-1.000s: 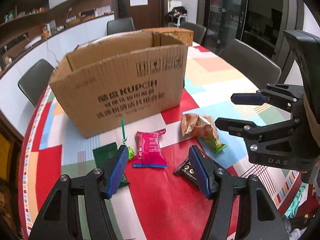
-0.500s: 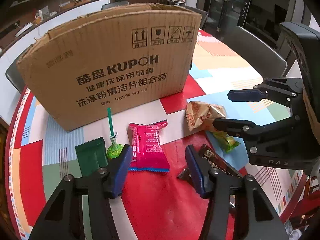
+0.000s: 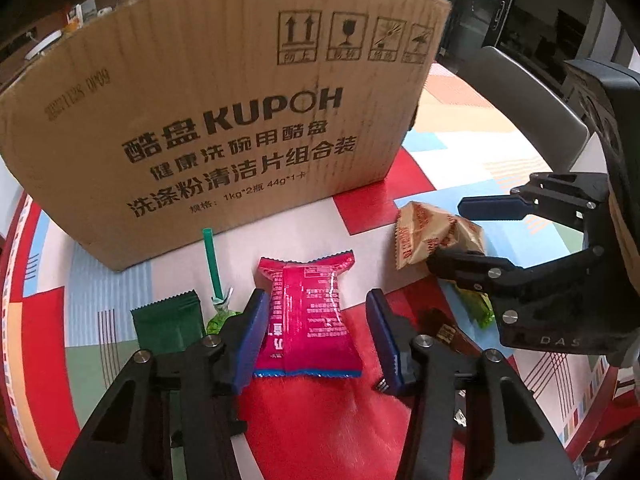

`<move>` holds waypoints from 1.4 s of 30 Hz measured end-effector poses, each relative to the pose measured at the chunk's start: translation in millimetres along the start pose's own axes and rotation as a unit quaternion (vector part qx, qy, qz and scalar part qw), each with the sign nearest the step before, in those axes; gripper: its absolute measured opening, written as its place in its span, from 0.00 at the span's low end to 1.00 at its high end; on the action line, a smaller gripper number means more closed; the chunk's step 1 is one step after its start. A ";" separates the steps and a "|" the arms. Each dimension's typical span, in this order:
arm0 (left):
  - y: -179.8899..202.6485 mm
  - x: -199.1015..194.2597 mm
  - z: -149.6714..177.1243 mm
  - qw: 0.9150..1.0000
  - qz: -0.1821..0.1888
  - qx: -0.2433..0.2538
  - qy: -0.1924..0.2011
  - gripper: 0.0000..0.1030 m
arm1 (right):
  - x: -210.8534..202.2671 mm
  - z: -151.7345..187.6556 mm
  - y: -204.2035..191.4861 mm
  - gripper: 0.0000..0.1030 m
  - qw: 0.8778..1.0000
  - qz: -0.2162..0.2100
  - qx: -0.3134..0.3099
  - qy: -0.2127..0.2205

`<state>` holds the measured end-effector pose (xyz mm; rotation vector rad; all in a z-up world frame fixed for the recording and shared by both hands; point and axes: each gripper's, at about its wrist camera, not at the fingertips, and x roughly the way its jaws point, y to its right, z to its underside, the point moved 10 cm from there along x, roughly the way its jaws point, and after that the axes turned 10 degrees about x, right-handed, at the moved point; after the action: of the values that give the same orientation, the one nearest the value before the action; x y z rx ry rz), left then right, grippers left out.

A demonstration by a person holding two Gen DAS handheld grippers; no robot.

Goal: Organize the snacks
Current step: 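Grasp the pink packet with the left gripper while the right gripper grasps the Fortune Biscuits bag, then carry the pink packet and biscuit bag over the box and open both grippers inside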

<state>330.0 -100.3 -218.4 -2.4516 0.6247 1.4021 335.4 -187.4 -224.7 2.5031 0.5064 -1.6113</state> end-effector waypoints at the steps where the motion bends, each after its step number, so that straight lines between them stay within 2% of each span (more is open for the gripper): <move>1: -0.3 1.3 0.0 1.000 0.002 -0.001 -0.001 0.46 | 1.8 0.4 0.2 0.53 1.000 -0.001 0.003 -0.001; 3: -0.7 3.9 0.7 1.000 0.005 -0.003 -0.004 0.44 | 4.2 0.9 -0.1 0.53 1.000 -0.004 0.009 -0.002; 5: -1.6 5.5 1.6 1.000 0.009 -0.006 -0.006 0.38 | 6.4 1.8 -0.7 0.52 1.000 -0.010 0.014 -0.006; 6: -1.8 5.9 2.3 1.000 0.013 -0.007 -0.007 0.38 | 7.3 1.7 -0.8 0.52 1.000 -0.013 0.017 -0.006; 8: -2.2 7.2 1.7 1.000 0.016 -0.009 -0.007 0.37 | 8.0 2.9 -1.7 0.42 1.000 -0.015 0.021 -0.005; 15: -0.6 3.9 -0.6 1.000 0.016 -0.012 -0.002 0.33 | 1.7 5.8 -9.1 0.40 1.000 -0.008 0.015 0.011; 28: 5.6 -52.9 -1.7 0.998 0.008 -0.009 0.054 0.33 | -38.9 0.7 -17.2 0.40 0.998 -0.001 0.029 0.061; 42: 3.0 -116.1 -12.7 0.993 -0.014 -0.005 0.120 0.33 | -91.7 -13.9 -38.7 0.40 0.992 -0.005 0.033 0.125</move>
<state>286.5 -80.3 -111.8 -2.6498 0.6312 1.1103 299.6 -166.7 -133.1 2.7735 0.5001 -1.3448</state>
